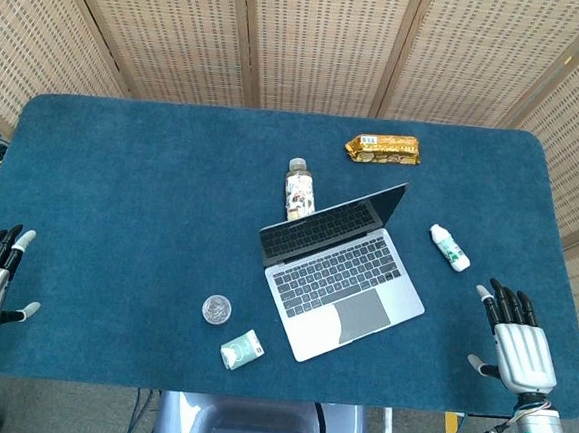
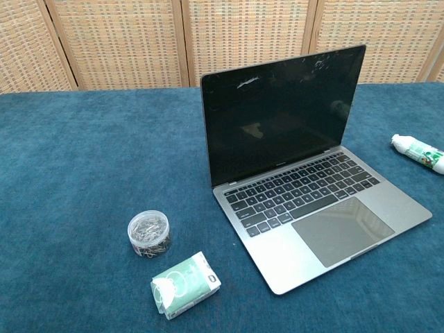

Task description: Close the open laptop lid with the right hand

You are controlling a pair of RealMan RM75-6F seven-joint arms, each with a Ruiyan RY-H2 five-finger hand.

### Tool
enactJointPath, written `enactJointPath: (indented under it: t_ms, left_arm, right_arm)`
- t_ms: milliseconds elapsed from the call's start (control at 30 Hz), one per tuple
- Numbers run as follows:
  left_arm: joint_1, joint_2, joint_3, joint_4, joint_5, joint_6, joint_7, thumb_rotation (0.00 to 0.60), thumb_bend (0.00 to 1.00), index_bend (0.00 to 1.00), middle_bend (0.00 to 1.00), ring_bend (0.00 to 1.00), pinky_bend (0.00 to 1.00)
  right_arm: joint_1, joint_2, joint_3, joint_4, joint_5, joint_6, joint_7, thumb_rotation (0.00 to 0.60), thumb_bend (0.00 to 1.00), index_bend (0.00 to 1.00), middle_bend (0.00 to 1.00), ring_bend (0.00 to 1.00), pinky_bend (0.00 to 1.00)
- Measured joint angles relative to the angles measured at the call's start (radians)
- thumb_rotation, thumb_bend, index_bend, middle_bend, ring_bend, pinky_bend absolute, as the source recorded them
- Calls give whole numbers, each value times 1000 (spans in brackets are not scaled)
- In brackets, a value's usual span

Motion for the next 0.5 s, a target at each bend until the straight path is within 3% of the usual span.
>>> enactJointPath:
  t_ms: [500]
  left_arm:
    - [3,3,1,-7,9,10,-2,600,96,0,0,0,0]
  right_arm:
    - [-1,2,-9,-5,-20,3,3,600,0,38,0,0,0]
